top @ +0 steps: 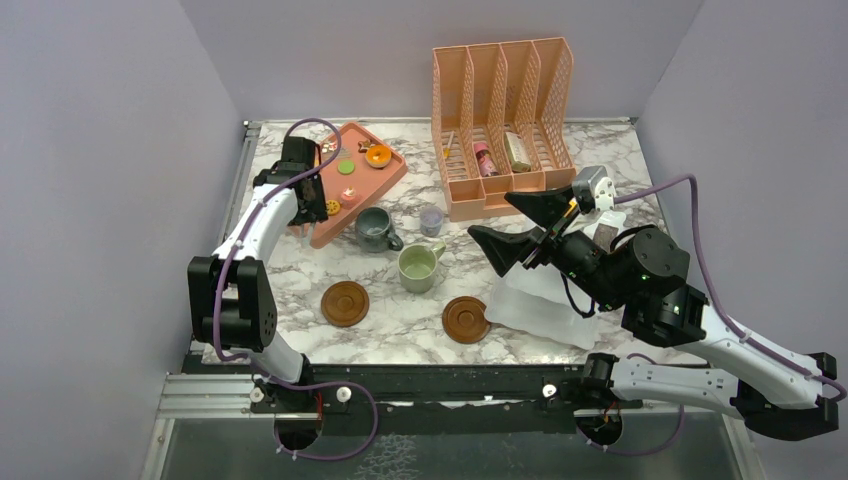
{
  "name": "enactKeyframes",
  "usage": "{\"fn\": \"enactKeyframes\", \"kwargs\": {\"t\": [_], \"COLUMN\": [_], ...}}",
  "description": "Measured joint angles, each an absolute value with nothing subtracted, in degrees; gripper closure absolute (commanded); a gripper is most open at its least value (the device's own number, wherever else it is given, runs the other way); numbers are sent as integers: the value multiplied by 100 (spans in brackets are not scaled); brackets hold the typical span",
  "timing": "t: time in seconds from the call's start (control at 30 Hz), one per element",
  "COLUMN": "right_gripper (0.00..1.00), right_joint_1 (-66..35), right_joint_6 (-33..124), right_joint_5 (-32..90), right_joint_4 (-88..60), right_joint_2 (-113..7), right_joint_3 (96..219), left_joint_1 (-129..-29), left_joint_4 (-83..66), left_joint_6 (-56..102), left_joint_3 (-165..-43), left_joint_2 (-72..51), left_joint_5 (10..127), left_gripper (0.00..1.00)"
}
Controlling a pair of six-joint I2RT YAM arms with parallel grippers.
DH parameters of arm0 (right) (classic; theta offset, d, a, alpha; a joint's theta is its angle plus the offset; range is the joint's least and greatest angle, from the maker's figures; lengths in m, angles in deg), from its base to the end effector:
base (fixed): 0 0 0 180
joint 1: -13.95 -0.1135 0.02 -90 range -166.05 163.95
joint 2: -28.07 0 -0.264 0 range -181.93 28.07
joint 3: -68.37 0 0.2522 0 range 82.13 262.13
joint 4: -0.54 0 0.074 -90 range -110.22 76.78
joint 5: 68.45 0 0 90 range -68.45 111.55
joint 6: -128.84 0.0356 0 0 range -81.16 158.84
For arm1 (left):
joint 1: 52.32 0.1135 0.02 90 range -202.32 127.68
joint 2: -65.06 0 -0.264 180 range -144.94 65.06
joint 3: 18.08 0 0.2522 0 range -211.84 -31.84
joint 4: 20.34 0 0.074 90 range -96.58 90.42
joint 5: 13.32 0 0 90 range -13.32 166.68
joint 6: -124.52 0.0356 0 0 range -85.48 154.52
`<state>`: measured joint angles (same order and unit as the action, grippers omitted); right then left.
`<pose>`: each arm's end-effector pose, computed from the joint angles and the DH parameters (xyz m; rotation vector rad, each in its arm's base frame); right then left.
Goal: Serve the afternoon tea
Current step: Pick up the desert from the tray.
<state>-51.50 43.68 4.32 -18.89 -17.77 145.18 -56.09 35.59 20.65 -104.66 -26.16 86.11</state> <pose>0.0753 0.1395 0.4543 -0.4833 1.3430 0.8156 0.3303 -0.0159 0.2620 -0.2858 2.5928 0.1075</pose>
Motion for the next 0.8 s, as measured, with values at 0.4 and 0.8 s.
{"fn": "enactKeyframes", "kwargs": {"t": [0.4, 0.8], "right_gripper": [6, 6], "right_joint_1": [-5150, -5150], "right_joint_6": [4368, 4371], "right_joint_5": [432, 429], "right_joint_4": [-1891, -1893], "right_joint_2": [-1762, -1762], "right_joint_3": [14518, 14518], "left_joint_1": [-5605, -5605], "left_joint_4": [3575, 3597], "left_joint_6": [2065, 2058], "left_joint_3": [-10492, -10643], "left_joint_2": [-2621, -2424], "left_joint_5": [8504, 8284], "left_gripper": [64, 66]}}
